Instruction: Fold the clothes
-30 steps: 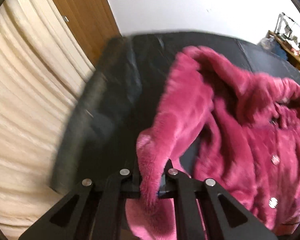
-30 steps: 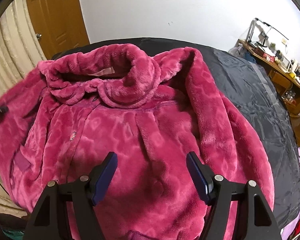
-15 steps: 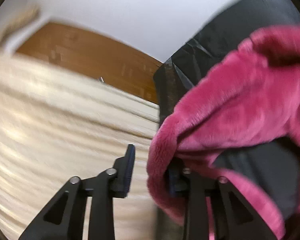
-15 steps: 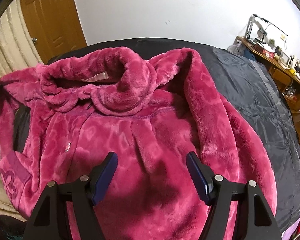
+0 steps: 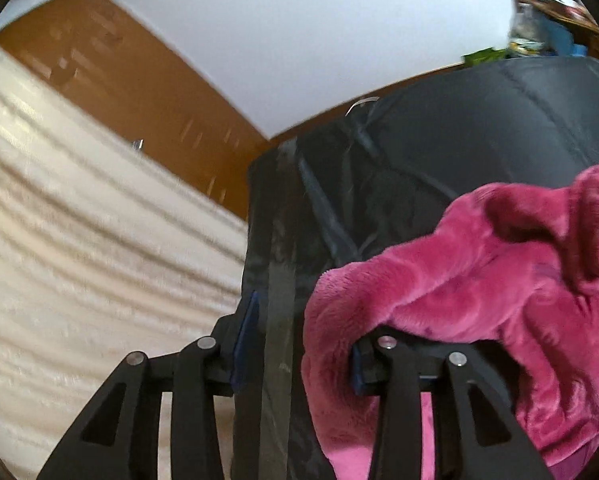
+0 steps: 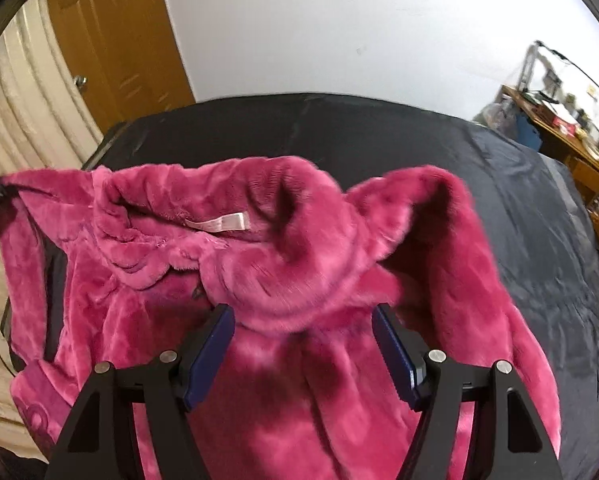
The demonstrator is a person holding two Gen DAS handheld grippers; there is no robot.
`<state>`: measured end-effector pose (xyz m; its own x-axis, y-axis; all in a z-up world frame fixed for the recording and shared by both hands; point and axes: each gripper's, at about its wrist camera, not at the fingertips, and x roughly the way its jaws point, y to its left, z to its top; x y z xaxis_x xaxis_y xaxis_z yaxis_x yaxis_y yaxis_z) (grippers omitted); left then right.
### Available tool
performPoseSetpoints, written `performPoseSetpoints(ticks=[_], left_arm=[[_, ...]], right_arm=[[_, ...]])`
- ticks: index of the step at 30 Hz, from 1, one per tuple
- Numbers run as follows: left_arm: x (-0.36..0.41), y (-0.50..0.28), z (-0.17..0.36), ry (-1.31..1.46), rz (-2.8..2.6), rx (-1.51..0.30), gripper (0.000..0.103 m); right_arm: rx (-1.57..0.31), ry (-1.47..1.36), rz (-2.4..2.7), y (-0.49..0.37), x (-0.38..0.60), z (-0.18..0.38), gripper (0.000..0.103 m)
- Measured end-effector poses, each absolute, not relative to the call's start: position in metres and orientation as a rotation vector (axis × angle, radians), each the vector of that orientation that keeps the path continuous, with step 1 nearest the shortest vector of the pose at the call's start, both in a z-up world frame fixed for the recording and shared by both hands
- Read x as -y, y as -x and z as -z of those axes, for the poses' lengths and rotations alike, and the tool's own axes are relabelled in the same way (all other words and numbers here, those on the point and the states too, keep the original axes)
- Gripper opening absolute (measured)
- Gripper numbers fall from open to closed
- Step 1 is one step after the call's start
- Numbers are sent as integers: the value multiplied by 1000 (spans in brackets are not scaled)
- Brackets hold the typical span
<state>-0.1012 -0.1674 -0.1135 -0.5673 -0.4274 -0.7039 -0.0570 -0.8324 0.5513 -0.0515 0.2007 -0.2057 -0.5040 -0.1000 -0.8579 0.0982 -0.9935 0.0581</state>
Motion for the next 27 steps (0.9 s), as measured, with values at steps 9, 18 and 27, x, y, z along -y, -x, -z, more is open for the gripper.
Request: performPoseSetpoints(ticks=[9, 18, 27], left_arm=[[206, 136, 129, -1509, 2389, 540, 54], [205, 136, 145, -1543, 2341, 562, 72], [223, 109, 146, -1569, 2277, 683, 79]], right_arm=[[-38, -1602, 2607, 115, -198, 251, 73], [146, -1617, 2788, 169, -240, 260, 75], [159, -1584, 2771, 148, -239, 248, 77]])
